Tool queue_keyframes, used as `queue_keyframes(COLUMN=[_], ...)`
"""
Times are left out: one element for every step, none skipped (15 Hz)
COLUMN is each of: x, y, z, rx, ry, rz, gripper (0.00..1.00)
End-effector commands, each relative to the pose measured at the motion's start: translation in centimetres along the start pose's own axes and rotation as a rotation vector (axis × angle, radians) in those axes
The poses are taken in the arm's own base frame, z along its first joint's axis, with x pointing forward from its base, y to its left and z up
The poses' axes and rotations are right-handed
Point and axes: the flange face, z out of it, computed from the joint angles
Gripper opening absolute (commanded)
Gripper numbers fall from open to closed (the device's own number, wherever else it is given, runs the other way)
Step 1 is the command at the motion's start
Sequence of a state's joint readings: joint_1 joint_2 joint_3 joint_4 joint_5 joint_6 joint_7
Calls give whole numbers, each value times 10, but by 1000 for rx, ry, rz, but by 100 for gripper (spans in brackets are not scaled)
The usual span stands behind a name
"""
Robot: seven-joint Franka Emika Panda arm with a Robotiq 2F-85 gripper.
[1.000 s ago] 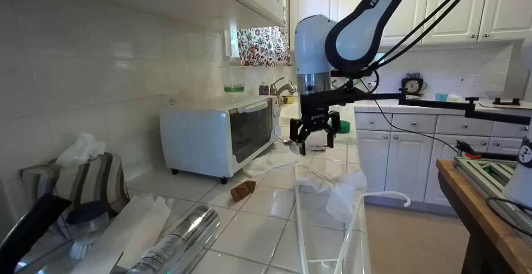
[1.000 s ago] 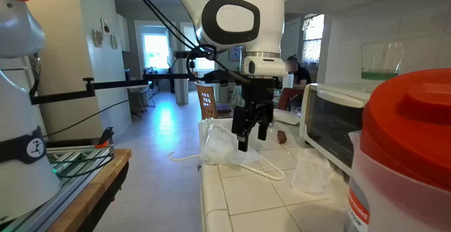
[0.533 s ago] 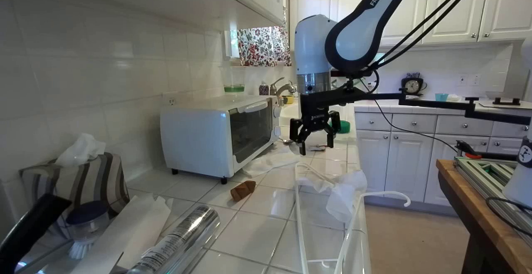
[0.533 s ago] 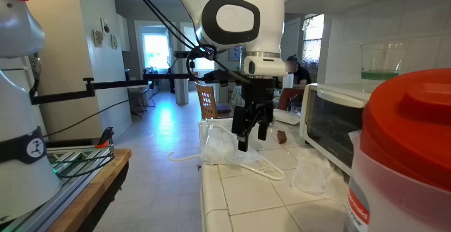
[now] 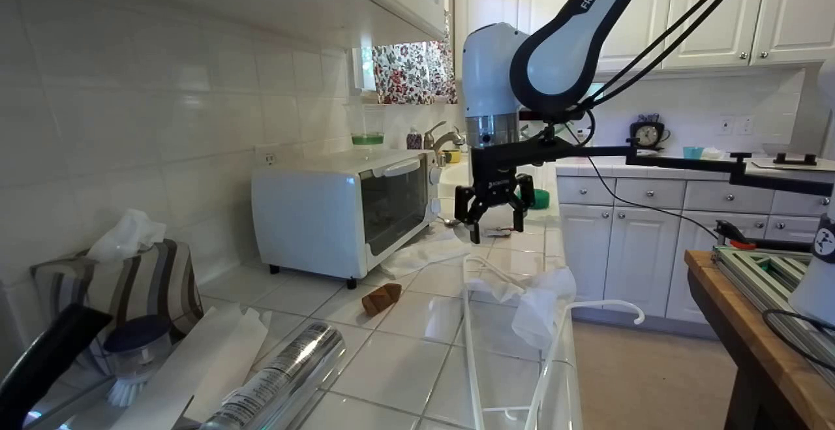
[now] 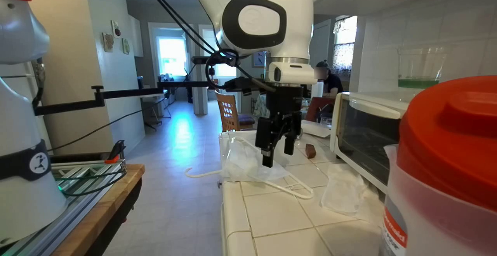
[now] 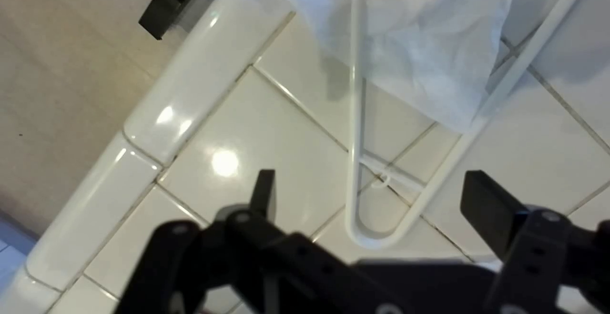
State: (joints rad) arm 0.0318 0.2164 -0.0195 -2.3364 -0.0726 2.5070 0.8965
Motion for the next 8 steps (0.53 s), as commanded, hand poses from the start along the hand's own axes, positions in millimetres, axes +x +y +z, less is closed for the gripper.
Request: queue_keyframes(x=[0, -2, -5, -8, -11, -15, -19, -25], y=[0, -1, -3, -5, -8, -11, -13, -19], z=[-1, -4, -9, -16, -21, -26, -31, -35], rx=[-1, 38, 77, 123, 158, 200, 238, 278], ry=[-1, -4, 22, 48, 64, 74, 82, 78], rz=[0, -29, -74, -124, -158, -192, -225, -255], gripper=[100, 100, 100, 100, 100, 100, 100, 100])
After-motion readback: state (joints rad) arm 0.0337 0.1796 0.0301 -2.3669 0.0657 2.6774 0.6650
